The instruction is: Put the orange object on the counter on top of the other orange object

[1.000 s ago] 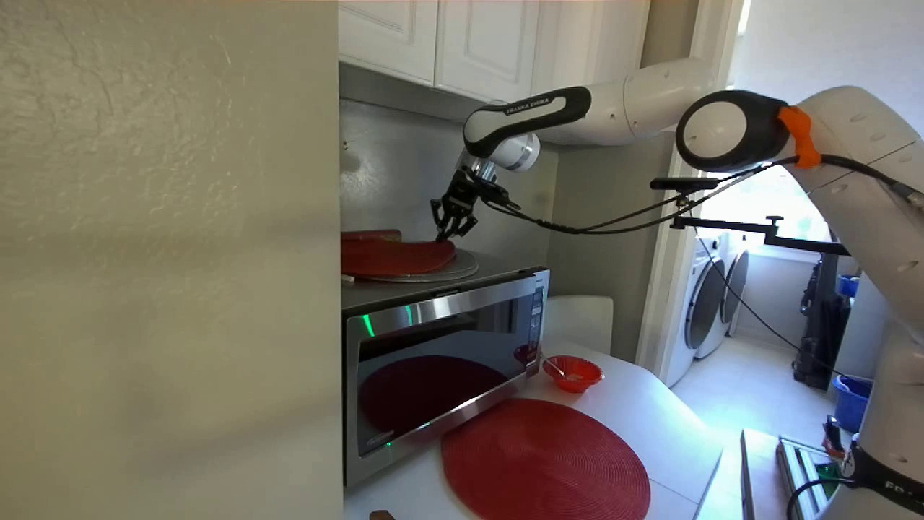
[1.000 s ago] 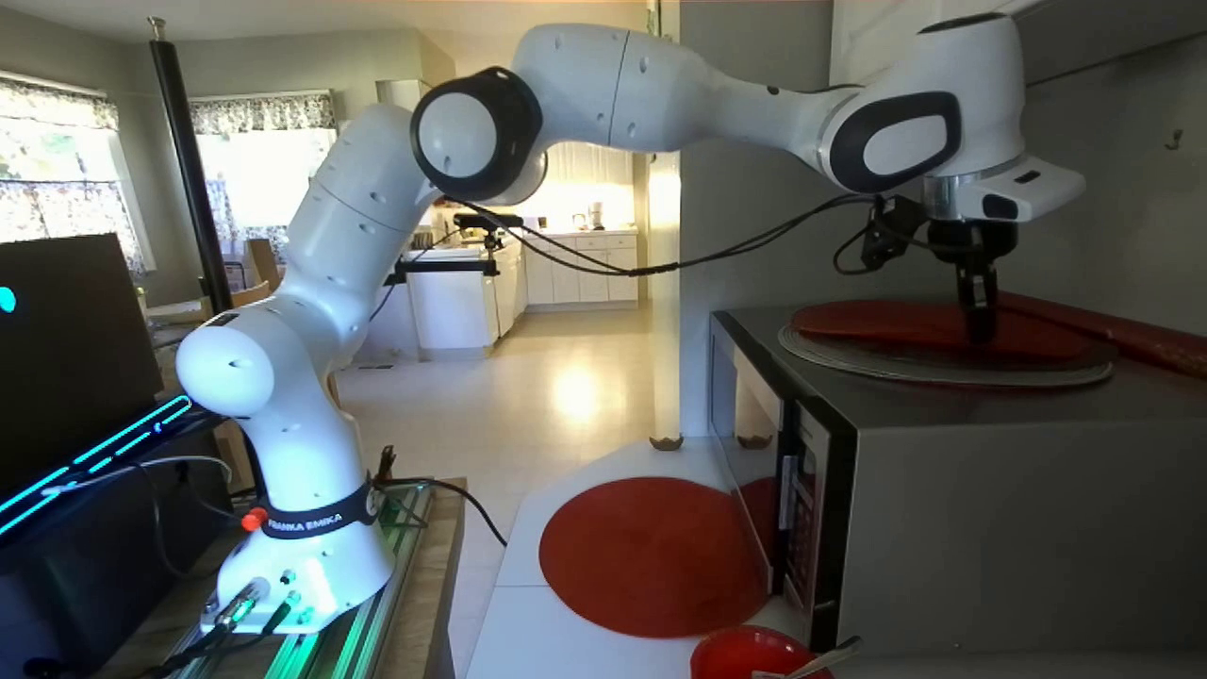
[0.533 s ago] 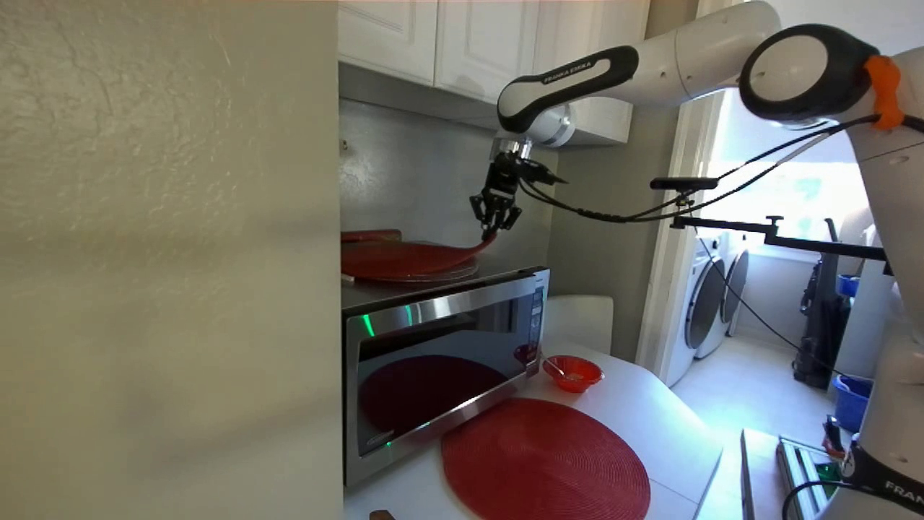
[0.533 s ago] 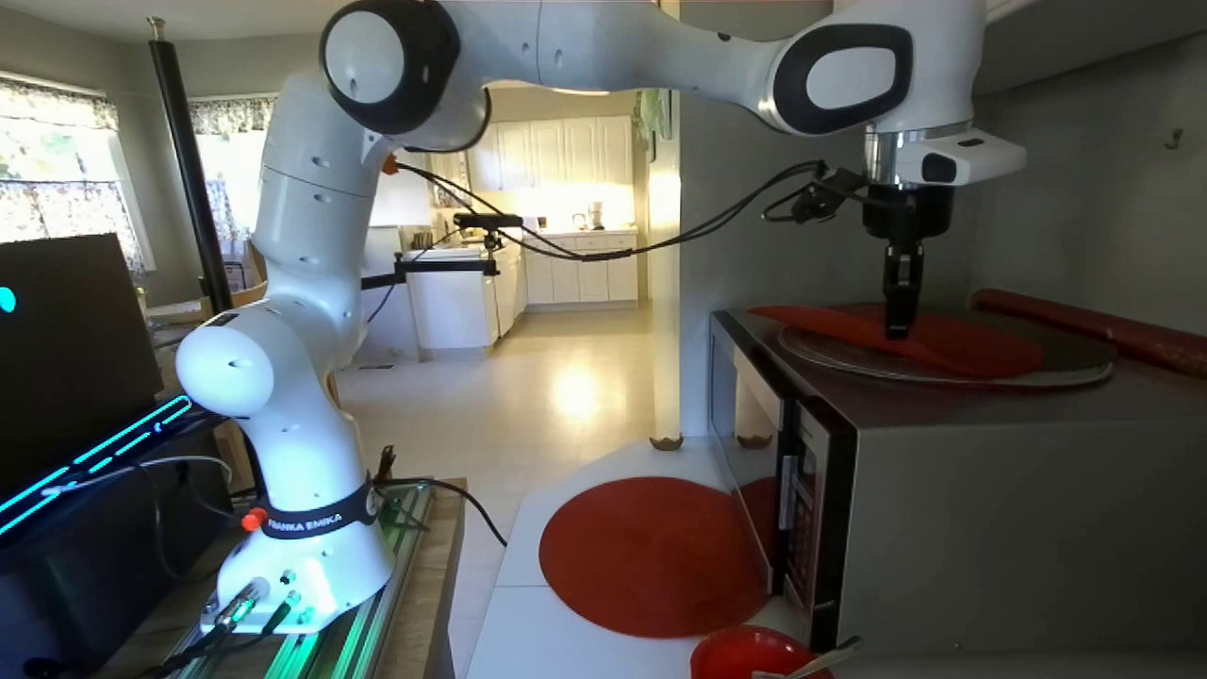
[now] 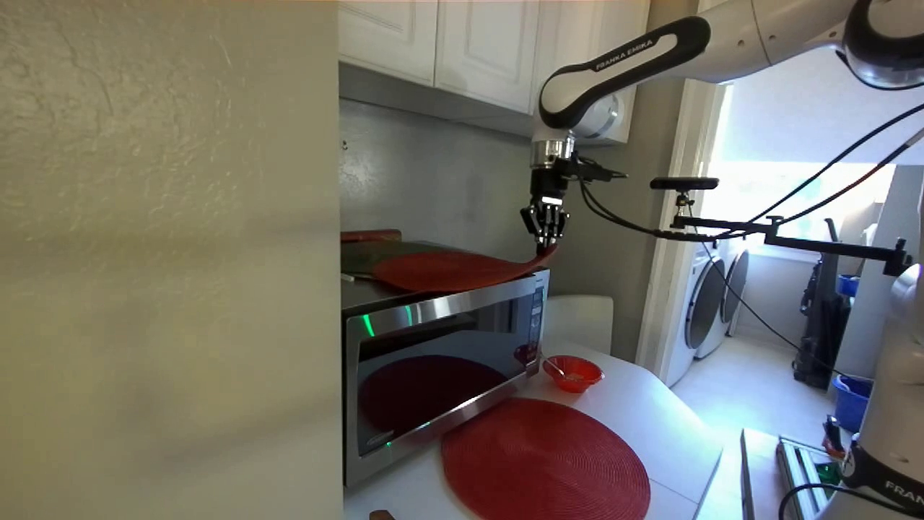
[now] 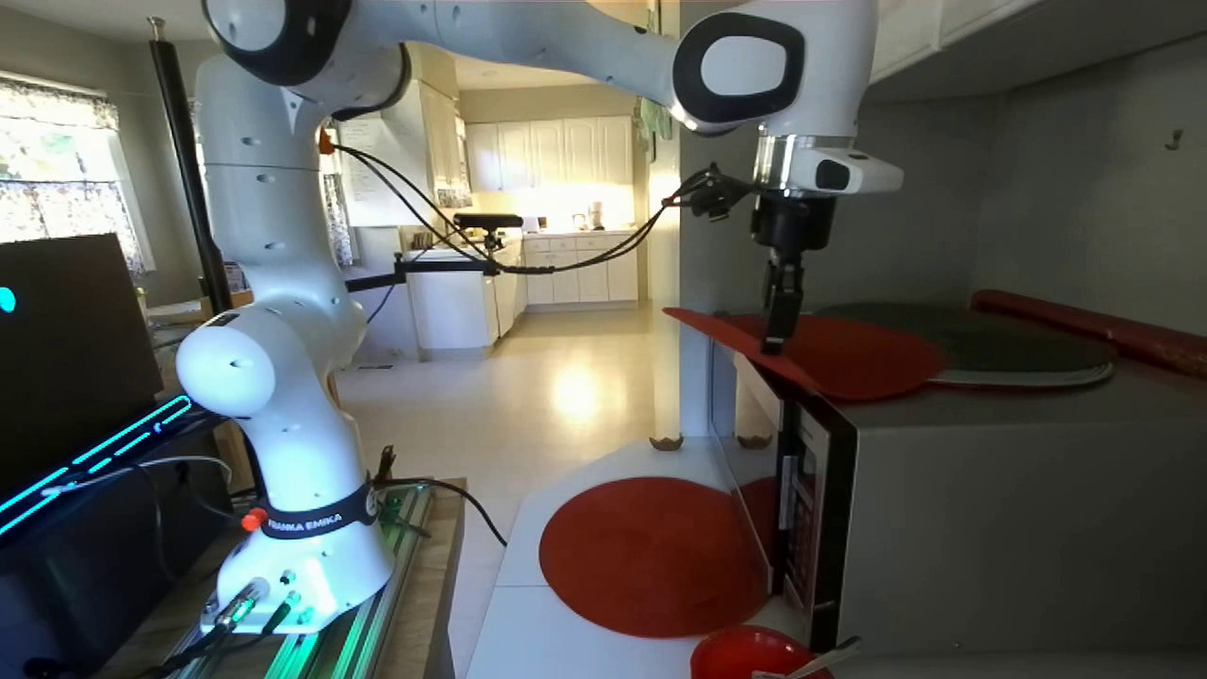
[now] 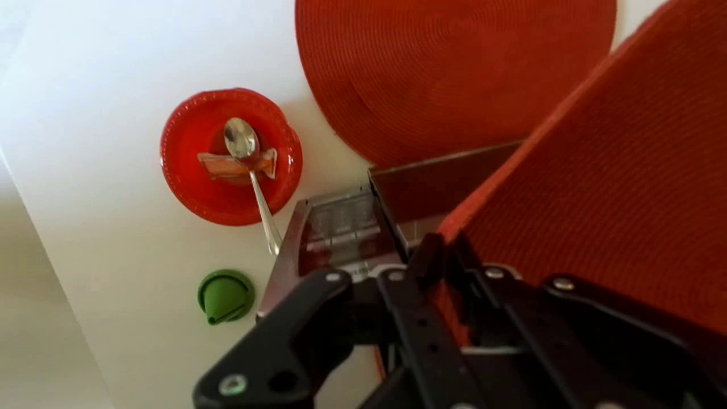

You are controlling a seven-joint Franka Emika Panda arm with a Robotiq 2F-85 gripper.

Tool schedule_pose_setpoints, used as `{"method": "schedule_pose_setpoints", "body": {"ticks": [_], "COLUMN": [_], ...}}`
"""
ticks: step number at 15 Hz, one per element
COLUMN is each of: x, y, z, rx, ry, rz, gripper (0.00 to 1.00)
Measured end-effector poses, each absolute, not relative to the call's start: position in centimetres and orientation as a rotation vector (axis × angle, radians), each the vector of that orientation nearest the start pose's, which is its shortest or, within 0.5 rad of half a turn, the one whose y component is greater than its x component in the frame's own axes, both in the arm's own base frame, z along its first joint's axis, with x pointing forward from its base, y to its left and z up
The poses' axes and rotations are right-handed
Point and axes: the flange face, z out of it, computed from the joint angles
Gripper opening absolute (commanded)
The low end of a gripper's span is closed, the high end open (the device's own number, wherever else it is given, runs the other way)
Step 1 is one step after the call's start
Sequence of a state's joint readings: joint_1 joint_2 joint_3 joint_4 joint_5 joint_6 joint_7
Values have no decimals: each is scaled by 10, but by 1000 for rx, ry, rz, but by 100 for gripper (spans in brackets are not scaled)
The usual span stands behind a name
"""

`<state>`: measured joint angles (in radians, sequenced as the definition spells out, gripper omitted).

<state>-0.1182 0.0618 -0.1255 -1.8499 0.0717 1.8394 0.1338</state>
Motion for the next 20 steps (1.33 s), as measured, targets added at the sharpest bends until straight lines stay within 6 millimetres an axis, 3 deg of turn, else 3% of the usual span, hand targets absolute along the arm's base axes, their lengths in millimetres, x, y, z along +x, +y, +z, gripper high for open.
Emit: {"method": "schedule_pose_setpoints", "body": {"ticks": [5, 11, 15, 20], "x": [494, 448, 437, 446], "y": [-118, -103, -93, -85], "z": [460, 437, 413, 378], "rx": [-3077, -3075, -3077, -3078], "ry": [390, 243, 193, 212], "rz": [221, 304, 306, 102], "gripper": [2, 2, 2, 2]}}
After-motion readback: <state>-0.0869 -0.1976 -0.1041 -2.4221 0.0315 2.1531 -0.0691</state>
